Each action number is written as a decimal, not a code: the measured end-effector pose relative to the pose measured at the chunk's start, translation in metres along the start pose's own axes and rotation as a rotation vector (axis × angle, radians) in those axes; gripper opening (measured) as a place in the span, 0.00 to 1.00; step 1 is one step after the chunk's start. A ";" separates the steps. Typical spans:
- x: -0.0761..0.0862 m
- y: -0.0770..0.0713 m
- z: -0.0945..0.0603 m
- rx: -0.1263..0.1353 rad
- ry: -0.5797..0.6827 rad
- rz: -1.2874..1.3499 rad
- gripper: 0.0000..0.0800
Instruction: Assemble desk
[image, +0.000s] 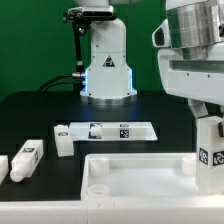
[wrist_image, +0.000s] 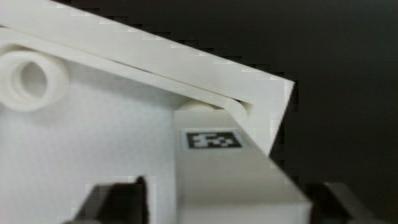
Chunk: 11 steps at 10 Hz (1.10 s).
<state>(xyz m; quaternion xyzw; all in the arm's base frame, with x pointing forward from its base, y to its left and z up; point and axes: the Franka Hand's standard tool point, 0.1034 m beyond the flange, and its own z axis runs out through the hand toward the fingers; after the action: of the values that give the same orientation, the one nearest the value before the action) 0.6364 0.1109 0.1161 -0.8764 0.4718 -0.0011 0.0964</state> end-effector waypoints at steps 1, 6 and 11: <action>-0.002 -0.001 0.000 -0.015 0.000 -0.220 0.64; 0.005 -0.001 -0.002 -0.078 0.031 -0.800 0.81; 0.009 -0.001 -0.001 -0.093 0.030 -1.039 0.56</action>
Offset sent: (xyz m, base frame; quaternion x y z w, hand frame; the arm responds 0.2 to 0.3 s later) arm 0.0000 0.0000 0.0000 0.0000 0.0000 -0.1938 0.9810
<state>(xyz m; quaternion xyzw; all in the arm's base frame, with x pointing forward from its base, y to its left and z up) 0.6421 0.1040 0.1161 -0.9982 -0.0243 -0.0404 0.0374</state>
